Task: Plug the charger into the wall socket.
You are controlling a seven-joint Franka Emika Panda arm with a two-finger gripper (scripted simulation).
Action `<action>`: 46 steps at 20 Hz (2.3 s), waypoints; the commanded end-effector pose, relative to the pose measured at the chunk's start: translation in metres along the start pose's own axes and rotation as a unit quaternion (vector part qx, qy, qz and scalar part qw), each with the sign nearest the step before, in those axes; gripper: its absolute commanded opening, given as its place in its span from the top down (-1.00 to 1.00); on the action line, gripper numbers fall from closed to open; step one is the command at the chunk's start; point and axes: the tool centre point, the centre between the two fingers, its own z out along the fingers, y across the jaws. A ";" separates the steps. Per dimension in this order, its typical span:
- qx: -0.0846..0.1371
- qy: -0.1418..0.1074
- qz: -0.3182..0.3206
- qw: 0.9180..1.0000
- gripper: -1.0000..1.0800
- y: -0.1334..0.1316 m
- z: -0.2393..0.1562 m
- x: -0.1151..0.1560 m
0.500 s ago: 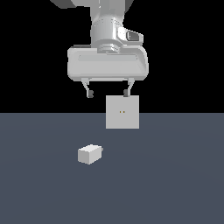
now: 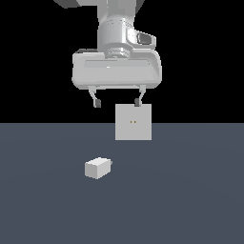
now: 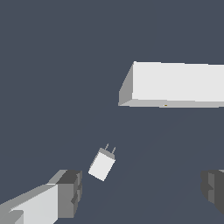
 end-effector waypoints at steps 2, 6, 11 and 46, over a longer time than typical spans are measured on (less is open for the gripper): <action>-0.001 0.009 0.012 1.000 -0.92 -0.001 0.003 -0.004; -0.004 0.026 0.033 0.999 -0.92 -0.004 0.009 -0.009; -0.008 0.052 0.066 0.996 -0.92 -0.008 0.019 -0.018; -0.037 0.190 0.242 0.951 -0.92 -0.036 0.079 -0.045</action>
